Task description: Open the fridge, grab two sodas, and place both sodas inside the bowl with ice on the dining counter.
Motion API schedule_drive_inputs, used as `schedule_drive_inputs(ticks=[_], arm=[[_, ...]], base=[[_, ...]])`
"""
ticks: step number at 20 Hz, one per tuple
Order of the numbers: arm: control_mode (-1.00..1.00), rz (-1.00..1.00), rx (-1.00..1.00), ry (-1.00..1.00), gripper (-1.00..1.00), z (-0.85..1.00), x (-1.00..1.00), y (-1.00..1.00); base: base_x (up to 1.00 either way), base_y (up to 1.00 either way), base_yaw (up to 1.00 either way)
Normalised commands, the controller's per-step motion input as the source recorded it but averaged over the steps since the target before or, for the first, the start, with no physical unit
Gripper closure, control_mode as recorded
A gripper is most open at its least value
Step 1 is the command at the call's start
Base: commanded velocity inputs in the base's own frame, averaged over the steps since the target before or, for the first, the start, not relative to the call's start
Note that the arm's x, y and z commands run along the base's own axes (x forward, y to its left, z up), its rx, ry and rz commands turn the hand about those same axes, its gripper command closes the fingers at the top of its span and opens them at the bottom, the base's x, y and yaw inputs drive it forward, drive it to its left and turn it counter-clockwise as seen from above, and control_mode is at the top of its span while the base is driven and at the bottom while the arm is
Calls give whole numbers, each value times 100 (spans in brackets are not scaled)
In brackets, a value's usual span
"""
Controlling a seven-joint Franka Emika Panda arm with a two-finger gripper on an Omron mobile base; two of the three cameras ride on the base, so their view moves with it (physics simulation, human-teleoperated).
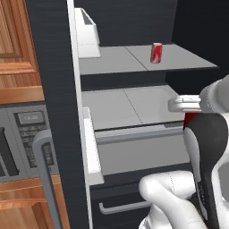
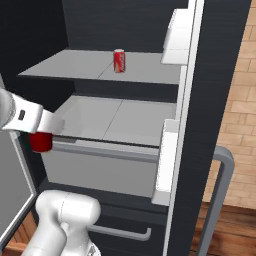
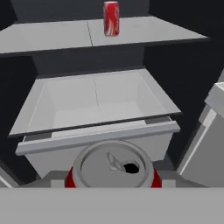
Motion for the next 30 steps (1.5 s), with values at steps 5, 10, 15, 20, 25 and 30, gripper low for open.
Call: schedule_drive_inputs(ticks=[5, 10, 15, 20, 25, 30], arm=[[-100, -7, 3, -6, 100, 0, -94, -9], [100, -2, 0, 0, 100, 0, -25, 0], [100, 0, 0, 0, 100, 0, 0, 0], [100, 0, 0, 0, 100, 0, 0, 0], [100, 0, 0, 0, 100, 0, 0, 0], [100, 0, 0, 0, 100, 0, 0, 0]], base=[[0, 0, 0], [-15, 8, 1], [-43, 23, -4], [-71, 8, -40], [-70, 8, -57], [-48, 9, -64]])
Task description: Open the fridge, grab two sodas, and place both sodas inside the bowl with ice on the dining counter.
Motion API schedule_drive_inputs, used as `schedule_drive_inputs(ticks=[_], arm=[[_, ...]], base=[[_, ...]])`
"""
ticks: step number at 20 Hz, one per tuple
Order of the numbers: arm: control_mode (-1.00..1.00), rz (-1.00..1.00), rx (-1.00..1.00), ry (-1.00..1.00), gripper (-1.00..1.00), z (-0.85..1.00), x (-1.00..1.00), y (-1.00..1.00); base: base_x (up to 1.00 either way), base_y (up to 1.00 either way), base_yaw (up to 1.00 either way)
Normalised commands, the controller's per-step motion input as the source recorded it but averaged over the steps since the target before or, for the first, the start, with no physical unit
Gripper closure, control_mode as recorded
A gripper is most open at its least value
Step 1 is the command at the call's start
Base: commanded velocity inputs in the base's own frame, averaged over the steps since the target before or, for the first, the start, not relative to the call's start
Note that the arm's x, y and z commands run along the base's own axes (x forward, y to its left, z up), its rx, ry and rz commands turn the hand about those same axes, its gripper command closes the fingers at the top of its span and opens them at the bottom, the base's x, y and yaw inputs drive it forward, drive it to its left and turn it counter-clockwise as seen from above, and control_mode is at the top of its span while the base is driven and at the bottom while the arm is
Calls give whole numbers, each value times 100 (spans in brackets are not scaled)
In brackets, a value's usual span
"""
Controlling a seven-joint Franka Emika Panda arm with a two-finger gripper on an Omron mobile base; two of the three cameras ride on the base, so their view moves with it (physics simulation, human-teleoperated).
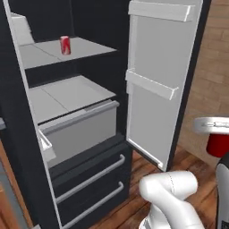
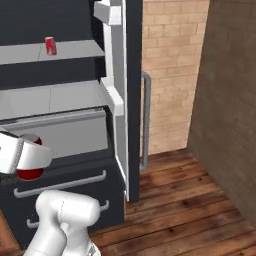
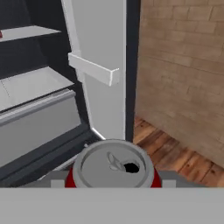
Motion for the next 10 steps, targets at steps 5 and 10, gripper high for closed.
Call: schedule_drive_inputs(ticks=[5, 10], arm=[[100, 0, 0, 0, 100, 0, 0, 0], [100, 0, 0, 0, 100, 0, 0, 0]], base=[[-18, 0, -72], [-6, 0, -74]])
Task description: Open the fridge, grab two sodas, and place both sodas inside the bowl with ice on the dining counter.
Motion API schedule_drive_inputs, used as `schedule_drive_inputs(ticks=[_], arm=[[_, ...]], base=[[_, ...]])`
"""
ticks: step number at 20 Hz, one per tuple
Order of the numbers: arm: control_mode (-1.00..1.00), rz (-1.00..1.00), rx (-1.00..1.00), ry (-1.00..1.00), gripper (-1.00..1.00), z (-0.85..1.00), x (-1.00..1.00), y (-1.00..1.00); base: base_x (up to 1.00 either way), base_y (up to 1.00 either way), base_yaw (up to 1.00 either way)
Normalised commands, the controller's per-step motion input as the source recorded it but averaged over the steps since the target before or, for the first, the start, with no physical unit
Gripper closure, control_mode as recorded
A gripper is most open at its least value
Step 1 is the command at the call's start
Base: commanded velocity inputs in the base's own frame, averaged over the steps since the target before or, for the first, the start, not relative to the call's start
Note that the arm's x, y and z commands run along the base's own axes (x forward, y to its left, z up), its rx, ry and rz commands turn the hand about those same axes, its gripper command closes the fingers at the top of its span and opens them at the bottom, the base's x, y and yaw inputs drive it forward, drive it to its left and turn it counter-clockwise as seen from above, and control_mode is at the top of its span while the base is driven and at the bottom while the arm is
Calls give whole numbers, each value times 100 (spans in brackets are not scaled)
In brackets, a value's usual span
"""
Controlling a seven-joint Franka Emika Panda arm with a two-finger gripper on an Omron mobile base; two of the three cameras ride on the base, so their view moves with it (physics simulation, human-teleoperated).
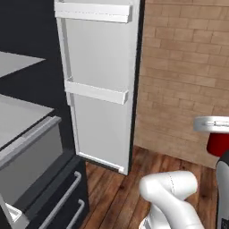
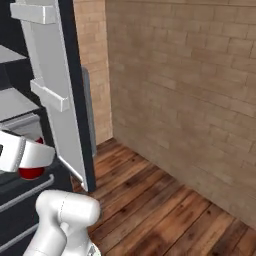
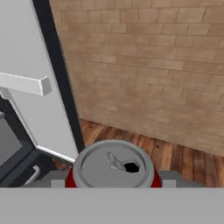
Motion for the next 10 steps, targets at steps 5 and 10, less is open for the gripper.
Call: schedule_drive_inputs(ticks=[5, 10], arm=[[100, 0, 0, 0, 100, 0, 0, 0], [100, 0, 0, 0, 100, 0, 0, 0]], base=[[-2, -2, -72], [0, -10, -69]])
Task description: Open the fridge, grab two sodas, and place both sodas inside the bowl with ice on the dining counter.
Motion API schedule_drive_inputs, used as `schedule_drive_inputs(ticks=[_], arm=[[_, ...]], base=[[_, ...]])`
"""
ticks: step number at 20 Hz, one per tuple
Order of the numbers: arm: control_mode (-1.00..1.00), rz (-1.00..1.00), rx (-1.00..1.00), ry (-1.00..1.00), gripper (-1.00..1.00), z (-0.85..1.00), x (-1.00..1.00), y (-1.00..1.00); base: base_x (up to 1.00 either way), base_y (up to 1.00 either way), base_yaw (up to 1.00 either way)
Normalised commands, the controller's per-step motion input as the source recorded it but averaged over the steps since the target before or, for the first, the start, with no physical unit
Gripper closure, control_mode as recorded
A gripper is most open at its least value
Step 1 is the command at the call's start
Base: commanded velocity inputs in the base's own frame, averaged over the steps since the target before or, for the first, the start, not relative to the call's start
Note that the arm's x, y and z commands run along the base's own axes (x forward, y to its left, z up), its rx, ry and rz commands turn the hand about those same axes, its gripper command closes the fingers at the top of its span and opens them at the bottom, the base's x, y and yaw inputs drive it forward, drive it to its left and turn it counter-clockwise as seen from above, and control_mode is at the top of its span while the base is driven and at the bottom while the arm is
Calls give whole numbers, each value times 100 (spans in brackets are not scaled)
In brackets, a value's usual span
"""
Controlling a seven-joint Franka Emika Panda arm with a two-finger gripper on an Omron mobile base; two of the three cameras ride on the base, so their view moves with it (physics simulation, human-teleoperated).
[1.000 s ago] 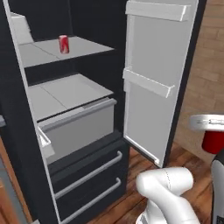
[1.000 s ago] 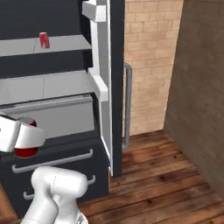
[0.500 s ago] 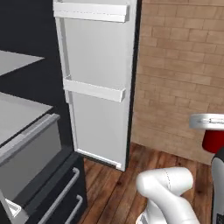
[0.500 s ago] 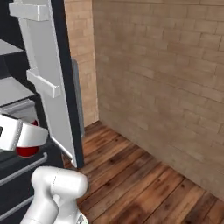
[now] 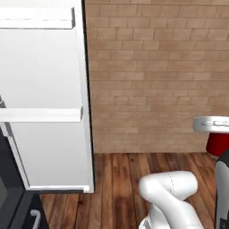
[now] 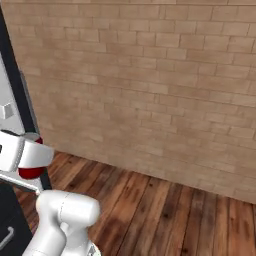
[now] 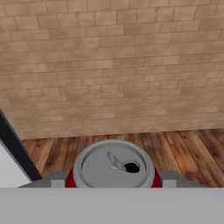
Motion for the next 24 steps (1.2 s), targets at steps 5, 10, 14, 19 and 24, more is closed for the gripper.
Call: schedule_drive_inputs(ticks=[5, 10, 14, 19, 24], arm=[[100, 0, 0, 0, 100, 0, 0, 0], [100, 0, 0, 0, 100, 0, 0, 0], [100, 0, 0, 0, 100, 0, 0, 0], [100, 0, 0, 0, 100, 0, 0, 0], [100, 0, 0, 0, 100, 0, 0, 0]], base=[[0, -8, -68], [11, -2, -63], [50, 0, -55], [67, 0, -49], [83, 7, -48]])
